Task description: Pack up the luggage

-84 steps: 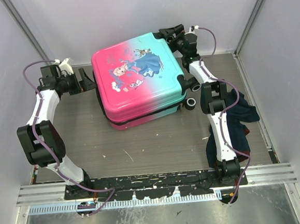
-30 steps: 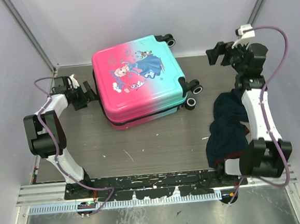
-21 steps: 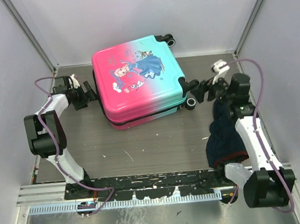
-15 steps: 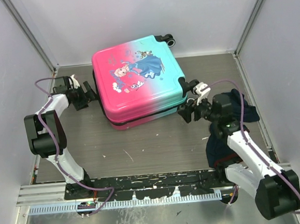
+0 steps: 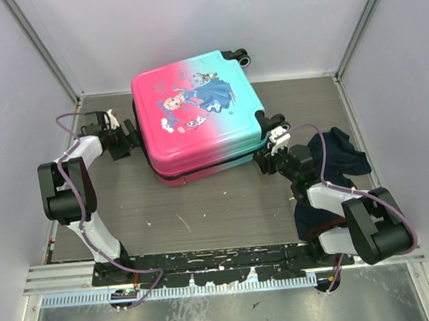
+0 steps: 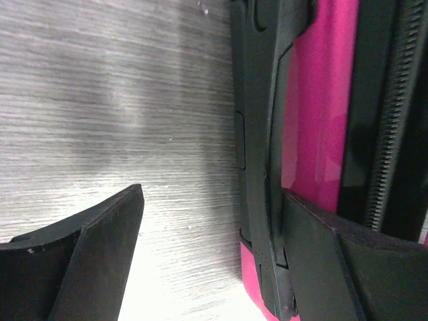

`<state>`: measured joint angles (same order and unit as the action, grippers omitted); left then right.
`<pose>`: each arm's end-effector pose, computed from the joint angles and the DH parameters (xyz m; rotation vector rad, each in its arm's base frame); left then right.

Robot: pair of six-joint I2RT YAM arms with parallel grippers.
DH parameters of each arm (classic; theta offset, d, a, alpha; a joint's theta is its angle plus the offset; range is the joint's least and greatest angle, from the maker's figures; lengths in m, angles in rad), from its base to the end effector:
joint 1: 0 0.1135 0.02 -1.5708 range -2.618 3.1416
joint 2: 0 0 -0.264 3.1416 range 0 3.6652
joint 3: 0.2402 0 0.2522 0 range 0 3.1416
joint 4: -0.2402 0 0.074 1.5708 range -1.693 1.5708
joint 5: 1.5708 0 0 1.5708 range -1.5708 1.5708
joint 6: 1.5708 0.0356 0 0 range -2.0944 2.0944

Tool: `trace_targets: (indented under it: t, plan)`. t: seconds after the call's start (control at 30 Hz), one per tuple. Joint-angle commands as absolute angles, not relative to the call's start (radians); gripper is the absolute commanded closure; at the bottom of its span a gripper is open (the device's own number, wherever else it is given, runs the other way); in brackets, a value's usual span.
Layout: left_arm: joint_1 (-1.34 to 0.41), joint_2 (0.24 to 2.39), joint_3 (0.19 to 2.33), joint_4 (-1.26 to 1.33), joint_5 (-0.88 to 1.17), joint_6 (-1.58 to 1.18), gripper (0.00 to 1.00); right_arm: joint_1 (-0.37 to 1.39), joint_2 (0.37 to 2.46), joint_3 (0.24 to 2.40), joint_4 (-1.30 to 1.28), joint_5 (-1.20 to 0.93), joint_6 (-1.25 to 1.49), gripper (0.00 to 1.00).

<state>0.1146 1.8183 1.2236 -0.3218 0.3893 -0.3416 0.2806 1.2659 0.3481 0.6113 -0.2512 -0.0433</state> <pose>0.3853 0.0307 0.1971 -0.3984 2.4488 -0.5800 0.2288 0.0751 0.1745 -0.4744 1.8260 0.3984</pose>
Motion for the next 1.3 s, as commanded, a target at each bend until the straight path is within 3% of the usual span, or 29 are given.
trace_targets:
  t: [0.0,0.13,0.23,0.33,0.5,0.53,0.77,1.27]
  plan:
    - [0.086,1.826,1.195,-0.343,0.415,-0.311,0.19,0.287,1.322,0.398,0.829,-0.264,-0.081,0.60]
    - [0.072,1.810,1.182,-0.371,0.405,-0.283,0.21,0.287,1.381,0.433,0.851,-0.316,-0.096,0.81]
    - [0.068,1.811,1.188,-0.403,0.351,-0.251,0.31,0.288,1.391,0.441,0.854,-0.328,-0.119,0.94]
    - [0.070,1.832,1.224,-0.460,0.281,-0.212,0.50,0.285,1.367,0.424,0.842,-0.335,-0.166,0.99]
    - [0.093,1.863,1.284,-0.500,0.230,-0.156,0.95,0.226,1.311,0.400,0.777,-0.372,-0.244,0.99]
    - [0.097,1.873,1.304,-0.508,0.223,-0.145,1.00,0.204,1.306,0.399,0.770,-0.385,-0.256,0.99]
    - [0.117,1.957,1.447,-0.562,0.171,-0.089,1.00,0.019,1.357,0.459,0.763,-0.518,-0.341,0.99]
    - [0.138,2.079,1.622,-0.603,0.179,-0.005,1.00,-0.189,1.615,0.564,0.959,-0.738,-0.397,0.99]
